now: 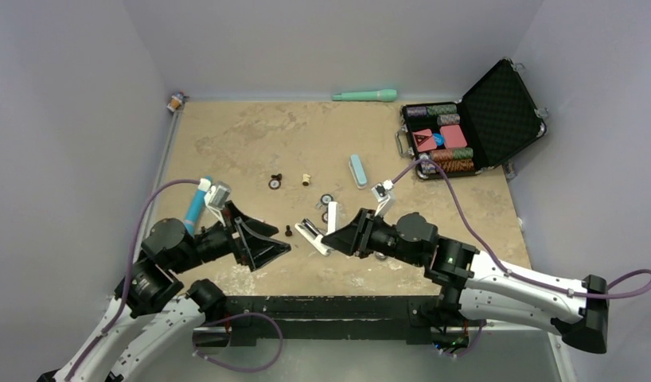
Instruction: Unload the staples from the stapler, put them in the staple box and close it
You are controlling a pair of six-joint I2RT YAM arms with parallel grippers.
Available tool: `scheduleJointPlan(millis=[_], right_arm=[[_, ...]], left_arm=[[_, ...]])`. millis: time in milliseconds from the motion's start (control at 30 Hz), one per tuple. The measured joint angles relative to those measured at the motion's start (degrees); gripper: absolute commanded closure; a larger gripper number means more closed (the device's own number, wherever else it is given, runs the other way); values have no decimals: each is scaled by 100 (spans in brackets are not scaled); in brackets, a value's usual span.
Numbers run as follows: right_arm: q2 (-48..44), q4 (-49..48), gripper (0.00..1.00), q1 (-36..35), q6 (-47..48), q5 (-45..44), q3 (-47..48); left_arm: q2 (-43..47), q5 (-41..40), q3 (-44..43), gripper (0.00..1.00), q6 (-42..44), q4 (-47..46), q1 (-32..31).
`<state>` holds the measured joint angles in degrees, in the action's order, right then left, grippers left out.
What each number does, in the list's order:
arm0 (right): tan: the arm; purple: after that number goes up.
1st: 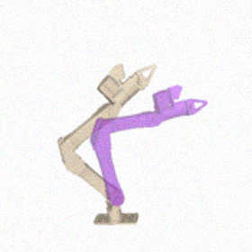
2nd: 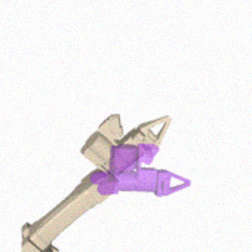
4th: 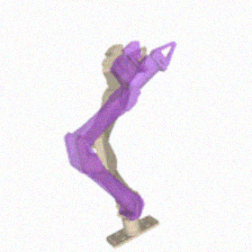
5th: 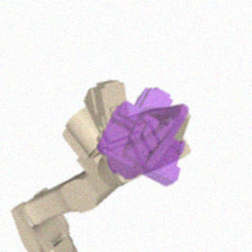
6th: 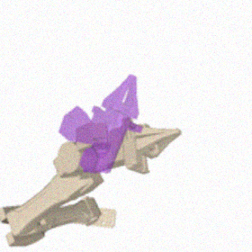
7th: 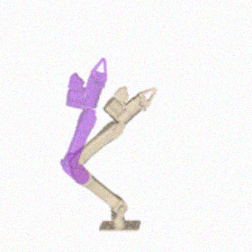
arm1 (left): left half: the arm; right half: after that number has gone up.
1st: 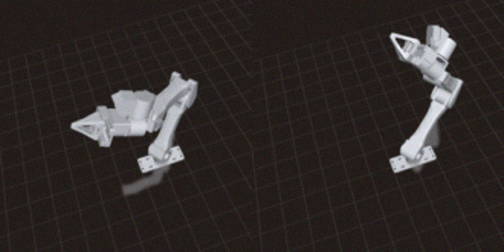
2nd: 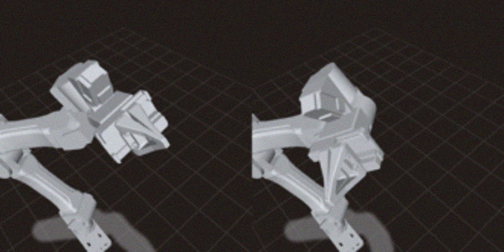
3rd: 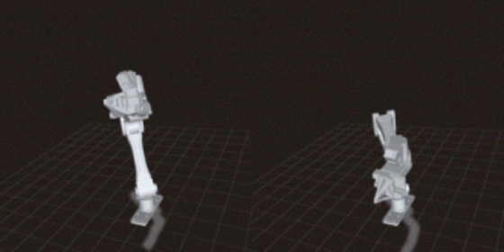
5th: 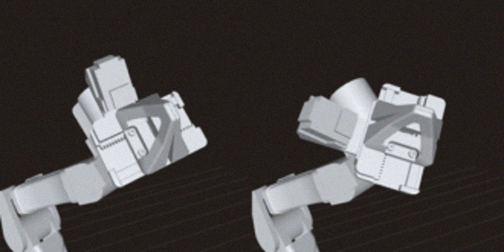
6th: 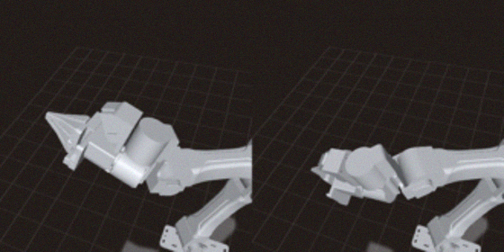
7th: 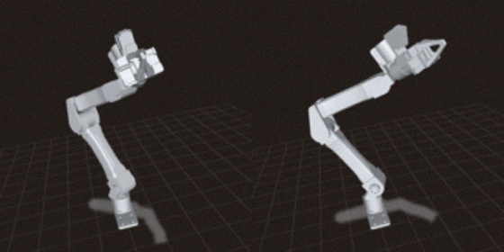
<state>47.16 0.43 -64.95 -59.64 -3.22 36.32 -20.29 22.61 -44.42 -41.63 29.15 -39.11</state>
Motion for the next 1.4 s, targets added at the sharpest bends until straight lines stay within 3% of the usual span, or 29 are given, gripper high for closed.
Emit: scheduleJointPlan(millis=[367,633,1167,1400], right_arm=[[-1163,85,100,0,-299,-221,7],[-1139,81,100,2,-361,-190,57],[-857,-293,100,-31,-385,-116,459],[-629,-527,100,-153,-448,-122,459]], left_arm=[[-52,761,1471,0,-1447,-2833,111],[-542,850,1762,3,-2083,-4568,103],[-557,234,2114,3,-2277,-4992,46],[-1032,173,2409,8,-2542,-5700,-13]])
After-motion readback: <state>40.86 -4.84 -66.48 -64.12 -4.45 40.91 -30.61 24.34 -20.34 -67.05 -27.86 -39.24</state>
